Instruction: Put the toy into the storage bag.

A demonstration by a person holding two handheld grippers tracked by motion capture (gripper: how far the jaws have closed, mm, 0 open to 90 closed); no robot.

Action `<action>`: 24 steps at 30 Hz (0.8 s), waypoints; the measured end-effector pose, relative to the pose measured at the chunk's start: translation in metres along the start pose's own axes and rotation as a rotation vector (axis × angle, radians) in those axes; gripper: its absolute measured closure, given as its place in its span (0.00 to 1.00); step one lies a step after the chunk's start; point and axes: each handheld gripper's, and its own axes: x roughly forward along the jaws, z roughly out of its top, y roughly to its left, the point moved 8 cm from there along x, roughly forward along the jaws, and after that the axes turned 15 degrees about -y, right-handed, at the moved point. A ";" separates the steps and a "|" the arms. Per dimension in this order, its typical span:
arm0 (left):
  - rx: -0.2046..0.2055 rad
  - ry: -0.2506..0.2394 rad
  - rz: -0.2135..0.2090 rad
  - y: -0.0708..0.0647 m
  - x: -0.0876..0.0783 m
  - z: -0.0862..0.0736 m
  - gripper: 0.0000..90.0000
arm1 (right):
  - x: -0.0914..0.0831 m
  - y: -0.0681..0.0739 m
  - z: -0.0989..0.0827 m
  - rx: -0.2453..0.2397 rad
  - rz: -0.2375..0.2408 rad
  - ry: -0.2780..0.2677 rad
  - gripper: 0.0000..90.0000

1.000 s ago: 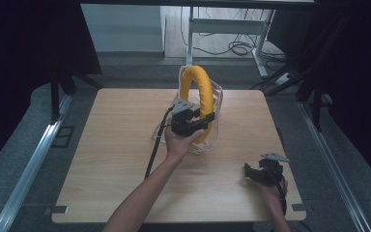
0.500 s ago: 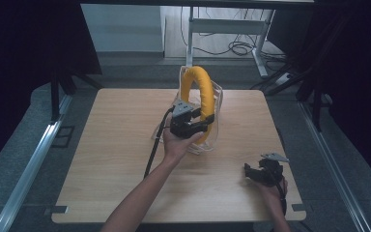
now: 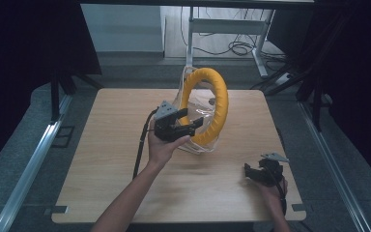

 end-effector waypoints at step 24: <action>0.024 0.164 0.086 0.056 -0.104 -0.063 0.33 | 0.000 0.000 0.000 0.000 -0.005 0.001 0.16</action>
